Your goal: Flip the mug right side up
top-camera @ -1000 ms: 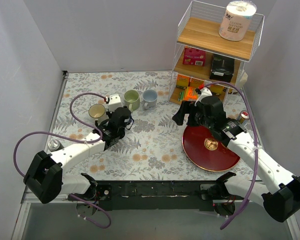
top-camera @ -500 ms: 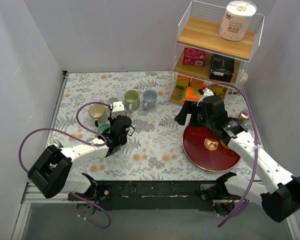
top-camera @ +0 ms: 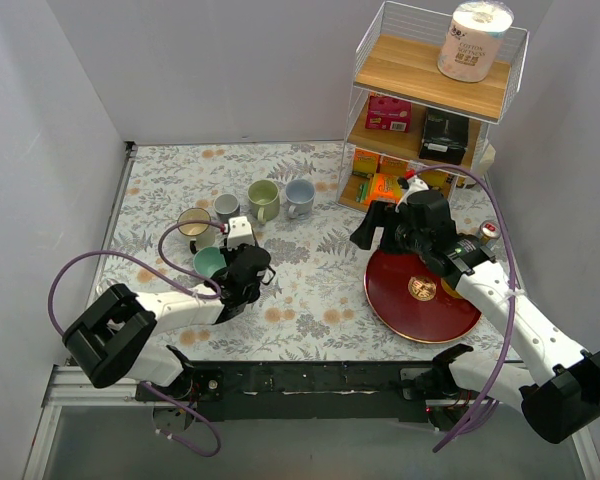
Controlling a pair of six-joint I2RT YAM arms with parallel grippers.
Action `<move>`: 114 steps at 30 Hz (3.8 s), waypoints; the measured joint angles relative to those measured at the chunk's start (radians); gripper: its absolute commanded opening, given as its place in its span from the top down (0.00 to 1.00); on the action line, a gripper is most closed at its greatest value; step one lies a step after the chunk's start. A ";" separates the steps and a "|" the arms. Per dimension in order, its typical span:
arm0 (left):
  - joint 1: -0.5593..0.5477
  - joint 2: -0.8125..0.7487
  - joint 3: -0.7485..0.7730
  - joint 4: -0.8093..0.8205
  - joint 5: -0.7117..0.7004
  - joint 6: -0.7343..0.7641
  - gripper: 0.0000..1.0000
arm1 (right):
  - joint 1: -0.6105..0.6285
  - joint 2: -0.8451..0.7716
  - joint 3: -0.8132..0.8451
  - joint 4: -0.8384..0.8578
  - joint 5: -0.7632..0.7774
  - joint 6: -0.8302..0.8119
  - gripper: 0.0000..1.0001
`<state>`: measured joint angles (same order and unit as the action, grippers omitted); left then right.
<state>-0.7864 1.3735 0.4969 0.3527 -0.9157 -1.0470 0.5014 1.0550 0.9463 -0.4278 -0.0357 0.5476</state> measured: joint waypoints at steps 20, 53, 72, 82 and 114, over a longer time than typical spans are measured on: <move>-0.126 0.060 -0.033 -0.051 -0.074 -0.152 0.41 | -0.024 -0.008 0.000 -0.047 -0.006 0.018 0.07; -0.165 -0.512 0.153 -0.436 0.209 -0.273 0.02 | -0.294 0.213 -0.006 0.010 0.369 -0.448 0.10; -0.165 -0.514 0.155 -0.459 0.255 -0.266 0.02 | -0.412 0.323 -0.073 0.245 0.148 -0.597 0.15; -0.165 -0.519 0.155 -0.461 0.267 -0.277 0.02 | -0.412 0.321 -0.074 0.256 0.107 -0.559 0.17; -0.165 -0.519 0.155 -0.472 0.291 -0.282 0.02 | -0.408 0.385 -0.074 0.133 0.070 -0.675 0.47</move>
<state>-0.9512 0.8543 0.6518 -0.1196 -0.6243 -1.3285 0.0937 1.4395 0.8726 -0.2947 0.0345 -0.1272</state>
